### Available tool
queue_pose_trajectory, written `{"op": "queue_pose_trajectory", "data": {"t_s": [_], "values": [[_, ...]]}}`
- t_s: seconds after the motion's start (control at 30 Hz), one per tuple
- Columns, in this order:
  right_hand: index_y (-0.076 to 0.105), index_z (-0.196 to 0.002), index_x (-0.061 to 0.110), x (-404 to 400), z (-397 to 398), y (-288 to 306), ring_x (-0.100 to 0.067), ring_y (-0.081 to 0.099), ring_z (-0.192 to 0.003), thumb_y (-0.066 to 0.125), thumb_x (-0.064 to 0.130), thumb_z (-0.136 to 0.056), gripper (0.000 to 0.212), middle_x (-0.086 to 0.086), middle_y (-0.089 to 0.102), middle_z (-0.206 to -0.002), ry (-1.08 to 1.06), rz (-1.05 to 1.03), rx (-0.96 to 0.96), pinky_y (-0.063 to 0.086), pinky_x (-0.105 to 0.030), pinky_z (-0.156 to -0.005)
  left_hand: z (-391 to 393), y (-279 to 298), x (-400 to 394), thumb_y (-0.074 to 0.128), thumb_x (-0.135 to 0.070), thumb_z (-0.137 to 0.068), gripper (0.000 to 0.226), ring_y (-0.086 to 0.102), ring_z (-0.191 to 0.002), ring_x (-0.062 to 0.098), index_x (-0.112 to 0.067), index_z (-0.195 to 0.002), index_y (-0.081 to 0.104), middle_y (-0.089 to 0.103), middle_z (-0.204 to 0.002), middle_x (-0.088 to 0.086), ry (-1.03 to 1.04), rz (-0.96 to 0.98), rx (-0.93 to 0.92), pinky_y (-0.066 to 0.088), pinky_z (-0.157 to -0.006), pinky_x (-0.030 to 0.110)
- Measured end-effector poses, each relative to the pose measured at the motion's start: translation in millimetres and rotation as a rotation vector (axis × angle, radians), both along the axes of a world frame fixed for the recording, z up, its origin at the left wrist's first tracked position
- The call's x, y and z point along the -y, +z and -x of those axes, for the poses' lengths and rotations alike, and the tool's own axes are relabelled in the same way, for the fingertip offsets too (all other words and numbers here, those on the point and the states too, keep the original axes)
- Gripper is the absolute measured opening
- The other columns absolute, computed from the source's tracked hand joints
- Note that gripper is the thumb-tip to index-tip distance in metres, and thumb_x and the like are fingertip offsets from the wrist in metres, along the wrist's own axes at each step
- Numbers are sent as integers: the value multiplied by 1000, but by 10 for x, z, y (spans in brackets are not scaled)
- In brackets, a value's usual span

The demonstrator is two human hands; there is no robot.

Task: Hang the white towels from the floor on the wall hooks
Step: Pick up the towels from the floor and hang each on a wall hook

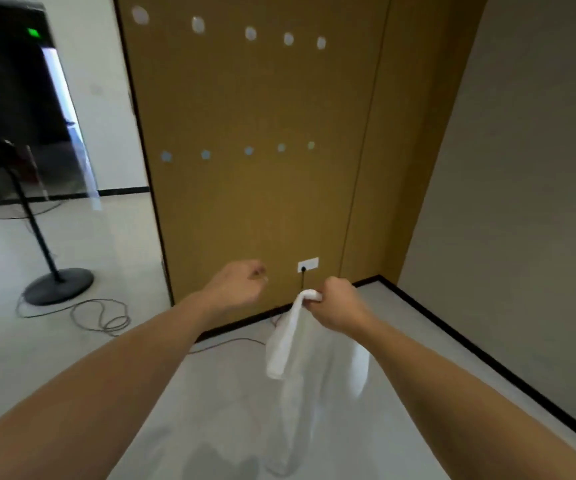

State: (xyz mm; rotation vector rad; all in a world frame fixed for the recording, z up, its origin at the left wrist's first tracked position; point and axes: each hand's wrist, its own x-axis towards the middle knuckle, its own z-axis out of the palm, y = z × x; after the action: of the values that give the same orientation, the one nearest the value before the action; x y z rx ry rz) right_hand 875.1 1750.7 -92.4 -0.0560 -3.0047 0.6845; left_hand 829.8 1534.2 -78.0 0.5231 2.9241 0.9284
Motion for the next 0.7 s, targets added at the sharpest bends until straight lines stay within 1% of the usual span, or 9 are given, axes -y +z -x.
{"op": "queue_pose_trajectory", "data": {"t_s": [0.1,0.13,0.2,0.27,0.37,0.43,0.5,0.6,0.7], "values": [[47,-58,14,291,881,231,-19,49,-52,62,36,-86,39,-1,51,-57,115,56,-29,32,-27,-48,526,165,275,48,-33,-98,34,54,-104,7,-29,-131,57,59,-131,-4,131,-21,-19,42,-80,19],[45,-56,15,416,1166,296,-19,47,-51,62,34,-86,40,-1,48,-56,148,75,-34,30,-27,-48,677,215,388,49,-31,-96,38,54,-106,9,-28,-133,55,58,-134,-4,168,-21,-12,40,-80,18],[44,-56,16,681,1656,386,-18,44,-50,62,32,-87,39,0,47,-56,204,63,-30,29,-26,-48,942,288,603,55,-27,-91,51,53,-121,16,-24,-141,49,52,-143,-1,213,20,14,38,-88,20],[43,-57,16,1002,2145,425,-16,40,-49,61,29,-87,37,1,44,-56,273,72,-26,28,-25,-48,1249,335,832,62,-30,-86,60,49,-129,21,-20,-144,46,51,-145,3,257,58,-8,36,-93,23],[47,-59,17,1430,2794,512,-12,42,-48,63,29,-88,35,3,47,-56,369,90,-49,28,-23,-45,1783,399,1083,70,-41,-83,66,52,-122,19,-20,-141,46,54,-137,0,286,29,-27,40,-90,24],[49,-57,18,1681,3219,616,-12,42,-46,63,33,-88,36,4,47,-54,406,88,-87,28,-24,-44,2206,442,1223,73,-38,-82,61,55,-109,16,-21,-136,49,58,-125,-2,253,-11,18,42,-80,22],[46,-53,19,1904,3645,750,-14,39,-45,63,35,-86,41,4,43,-49,428,102,-133,27,-25,-45,2683,509,1364,72,-29,-81,51,59,-100,16,-22,-127,54,62,-114,-2,217,-39,25,45,-72,22],[38,-49,18,2206,4272,965,-16,35,-48,64,33,-81,44,5,37,-47,460,144,-166,27,-28,-49,3381,669,1550,62,-16,-81,32,61,-93,17,-19,-113,61,65,-99,-4,246,-77,-95,47,-71,23],[40,-47,17,2490,4888,1179,-15,38,-49,61,32,-80,42,4,40,-47,487,142,-181,30,-30,-50,4079,901,1781,52,-14,-82,15,62,-81,17,-20,-90,62,65,-84,-7,287,7,-227,50,-67,28]]}}
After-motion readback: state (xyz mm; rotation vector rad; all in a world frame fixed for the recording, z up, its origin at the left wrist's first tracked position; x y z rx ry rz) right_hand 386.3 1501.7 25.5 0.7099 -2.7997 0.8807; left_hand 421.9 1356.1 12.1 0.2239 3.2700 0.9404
